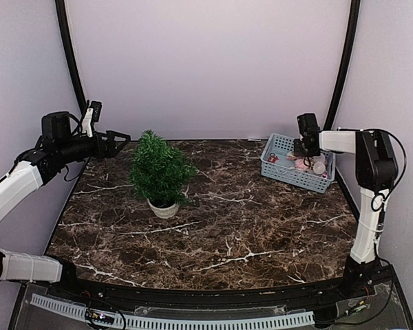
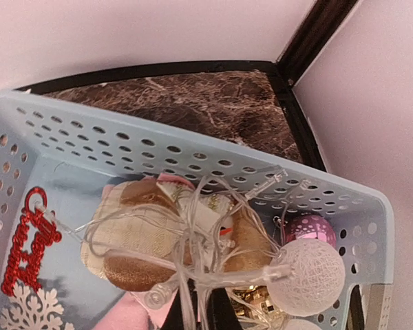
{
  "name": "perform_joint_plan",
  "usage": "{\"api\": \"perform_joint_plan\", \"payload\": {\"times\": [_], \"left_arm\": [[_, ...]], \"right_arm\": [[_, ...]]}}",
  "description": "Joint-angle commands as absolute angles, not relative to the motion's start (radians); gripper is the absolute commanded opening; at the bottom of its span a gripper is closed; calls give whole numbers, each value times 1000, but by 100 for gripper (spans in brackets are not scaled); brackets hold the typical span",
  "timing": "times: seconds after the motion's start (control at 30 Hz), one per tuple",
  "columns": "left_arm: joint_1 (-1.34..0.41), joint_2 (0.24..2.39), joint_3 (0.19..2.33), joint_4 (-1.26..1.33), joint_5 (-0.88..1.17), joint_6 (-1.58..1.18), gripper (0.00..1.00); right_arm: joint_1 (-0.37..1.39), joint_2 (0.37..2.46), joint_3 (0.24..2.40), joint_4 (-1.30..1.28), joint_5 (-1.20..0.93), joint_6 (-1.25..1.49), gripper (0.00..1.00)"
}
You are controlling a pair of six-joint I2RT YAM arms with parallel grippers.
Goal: Decorate the small christmas tree
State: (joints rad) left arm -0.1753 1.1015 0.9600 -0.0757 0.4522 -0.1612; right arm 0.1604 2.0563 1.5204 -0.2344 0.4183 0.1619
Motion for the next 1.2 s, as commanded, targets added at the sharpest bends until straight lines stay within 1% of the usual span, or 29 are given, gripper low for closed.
{"api": "perform_joint_plan", "payload": {"times": [0.0,0.2,0.33,0.5,0.7,0.83,0.97,1.1,1.17], "left_arm": [[-178,1096,945,-48,461,-154,99],[-178,1081,945,-56,441,-128,99],[-179,1074,942,-46,465,-118,99],[-189,1066,940,-43,471,-99,99],[-216,1053,937,-50,437,-62,99],[-239,1047,948,-62,429,-27,99],[-264,1015,967,-61,409,-25,99],[-298,974,973,-9,408,-79,98],[-347,969,983,-4,392,-99,98]], "right_arm": [[158,2005,1553,-179,461,134,0],[158,1813,1536,-209,534,138,0],[159,1665,1525,-230,533,135,0],[161,1533,1521,-248,445,129,0],[161,1468,1533,-268,325,134,0],[164,1419,1535,-280,176,144,0],[173,1356,1551,-287,-53,160,0],[183,1298,1550,-191,-279,243,0],[188,1288,1573,-148,-378,300,0]]}}
